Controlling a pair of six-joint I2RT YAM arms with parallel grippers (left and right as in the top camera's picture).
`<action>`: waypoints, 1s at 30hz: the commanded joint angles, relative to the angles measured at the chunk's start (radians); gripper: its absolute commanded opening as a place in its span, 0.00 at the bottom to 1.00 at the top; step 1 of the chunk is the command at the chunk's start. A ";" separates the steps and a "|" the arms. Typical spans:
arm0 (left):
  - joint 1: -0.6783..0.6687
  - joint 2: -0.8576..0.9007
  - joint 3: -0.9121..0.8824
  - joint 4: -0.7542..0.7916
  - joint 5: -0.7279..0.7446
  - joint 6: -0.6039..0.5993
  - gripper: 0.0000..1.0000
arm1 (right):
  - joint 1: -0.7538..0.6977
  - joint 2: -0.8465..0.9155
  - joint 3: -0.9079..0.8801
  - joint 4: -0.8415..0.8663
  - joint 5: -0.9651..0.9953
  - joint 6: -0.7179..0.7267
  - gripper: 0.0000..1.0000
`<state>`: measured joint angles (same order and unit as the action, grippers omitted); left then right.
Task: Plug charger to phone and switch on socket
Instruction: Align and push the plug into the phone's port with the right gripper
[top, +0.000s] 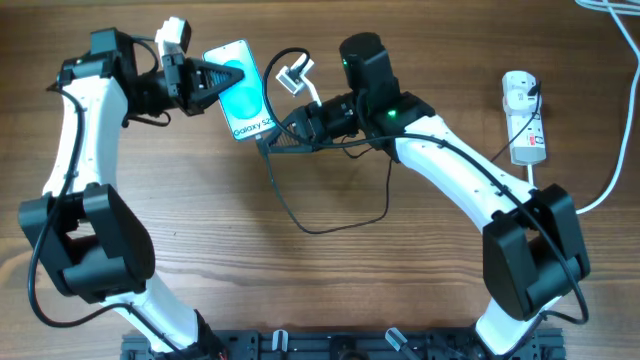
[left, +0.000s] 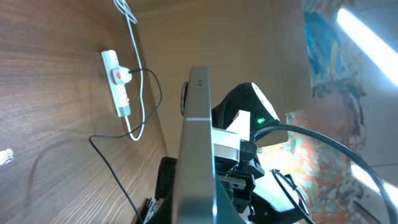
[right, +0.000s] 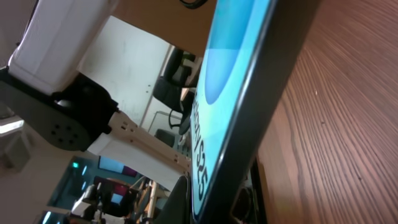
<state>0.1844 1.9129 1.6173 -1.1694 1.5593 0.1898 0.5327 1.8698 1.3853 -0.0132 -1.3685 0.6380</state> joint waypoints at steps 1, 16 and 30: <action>-0.049 -0.028 0.006 -0.012 0.018 0.021 0.04 | -0.010 0.007 0.015 0.064 0.071 0.066 0.04; -0.093 -0.028 0.006 -0.013 0.018 0.020 0.04 | -0.017 0.007 0.015 0.162 0.137 0.151 0.04; -0.193 -0.028 0.006 -0.016 0.014 0.021 0.04 | -0.061 0.007 0.015 0.264 0.153 0.228 0.04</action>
<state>0.1356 1.9129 1.6527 -1.1580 1.5589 0.1707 0.4976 1.8698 1.3426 0.1967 -1.4513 0.8524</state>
